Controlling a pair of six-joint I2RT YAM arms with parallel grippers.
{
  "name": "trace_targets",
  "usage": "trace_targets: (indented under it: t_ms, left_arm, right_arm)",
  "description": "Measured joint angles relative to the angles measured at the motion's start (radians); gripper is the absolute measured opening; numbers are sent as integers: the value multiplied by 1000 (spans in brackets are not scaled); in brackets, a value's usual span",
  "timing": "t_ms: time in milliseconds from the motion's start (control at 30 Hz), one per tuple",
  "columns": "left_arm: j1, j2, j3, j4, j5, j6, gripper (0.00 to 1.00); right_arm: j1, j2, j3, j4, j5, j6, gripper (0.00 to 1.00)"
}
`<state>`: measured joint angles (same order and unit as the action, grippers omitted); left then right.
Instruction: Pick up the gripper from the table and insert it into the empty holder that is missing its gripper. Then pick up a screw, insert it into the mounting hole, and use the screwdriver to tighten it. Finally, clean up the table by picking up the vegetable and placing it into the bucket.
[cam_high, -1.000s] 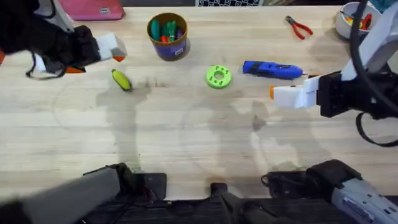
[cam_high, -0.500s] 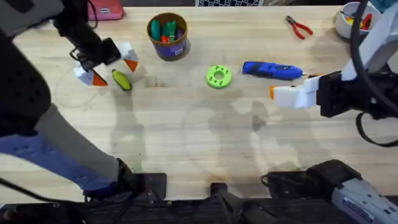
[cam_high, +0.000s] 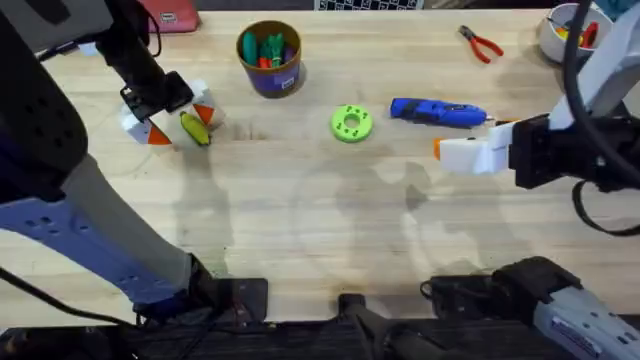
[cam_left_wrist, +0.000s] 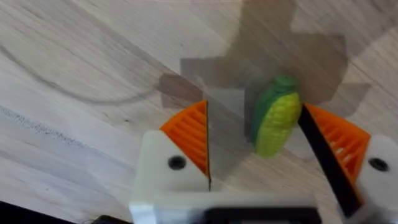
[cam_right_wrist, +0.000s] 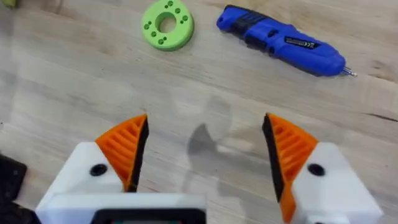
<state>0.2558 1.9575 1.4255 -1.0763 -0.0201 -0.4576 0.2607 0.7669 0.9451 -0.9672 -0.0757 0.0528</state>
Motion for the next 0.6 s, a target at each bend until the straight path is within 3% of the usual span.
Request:
trace_targets:
  t_ms: [100, 200, 267, 333, 600]
  left_arm:
    - [0, 19, 3, 0, 1, 0, 753]
    - [-4, 33, 14, 9, 28, 0, 376]
    - [-6, 33, 16, 10, 27, 2, 67]
    - [-5, 34, 16, 9, 27, 1, 24]
    - [-5, 34, 73, -88, 32, 11, 32]
  right_arm:
    - [0, 0, 0, -3, 0, 0, 994]
    - [0, 0, 0, -3, 0, 0, 994]
    - [0, 0, 0, -4, 0, 0, 994]
    - [0, 0, 0, -5, 0, 0, 994]
    - [0, 0, 0, -5, 0, 0, 994]
